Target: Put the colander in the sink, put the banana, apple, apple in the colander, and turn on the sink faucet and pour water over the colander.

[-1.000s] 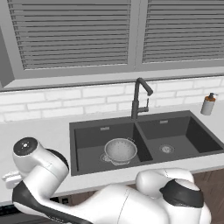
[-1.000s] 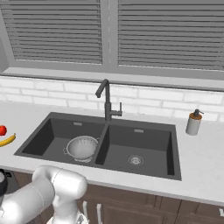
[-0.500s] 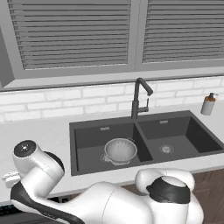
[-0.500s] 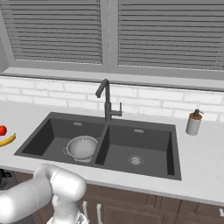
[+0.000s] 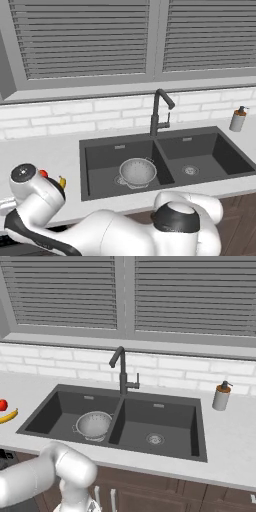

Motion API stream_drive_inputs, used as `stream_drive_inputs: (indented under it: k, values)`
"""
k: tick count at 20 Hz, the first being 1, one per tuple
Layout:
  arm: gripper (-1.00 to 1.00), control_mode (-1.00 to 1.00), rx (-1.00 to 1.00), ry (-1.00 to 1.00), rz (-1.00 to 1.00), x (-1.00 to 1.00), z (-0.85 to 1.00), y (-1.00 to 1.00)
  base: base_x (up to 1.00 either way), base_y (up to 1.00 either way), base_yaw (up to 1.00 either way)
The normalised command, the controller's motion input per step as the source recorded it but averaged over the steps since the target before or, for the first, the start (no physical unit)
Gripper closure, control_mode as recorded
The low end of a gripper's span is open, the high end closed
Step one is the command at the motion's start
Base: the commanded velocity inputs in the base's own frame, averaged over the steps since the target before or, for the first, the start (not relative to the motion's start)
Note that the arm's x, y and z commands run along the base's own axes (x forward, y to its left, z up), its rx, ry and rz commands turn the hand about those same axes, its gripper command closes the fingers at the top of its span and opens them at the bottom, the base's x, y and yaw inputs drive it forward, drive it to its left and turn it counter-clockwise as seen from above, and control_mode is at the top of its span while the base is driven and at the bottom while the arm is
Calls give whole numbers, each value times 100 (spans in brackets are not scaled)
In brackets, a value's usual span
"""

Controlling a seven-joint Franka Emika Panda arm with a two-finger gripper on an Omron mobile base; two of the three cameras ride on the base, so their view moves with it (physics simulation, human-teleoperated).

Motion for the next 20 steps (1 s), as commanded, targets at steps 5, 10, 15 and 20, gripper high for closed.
stream_drive_inputs:
  k: [5, 10, 15, 20]
  values:
    - [-100, -100, 0, 9, 0, 32, -13, 31, 0, 0, 0]
    - [-100, -100, 0, 15, 0, 31, -26, 28, 0, 0, 0]
    - [-100, -100, 0, 5, 0, 11, -28, 10, 0, 0, 0]
    - [-100, -100, -1, 0, 0, 0, -27, 15, 0, 0, 0]
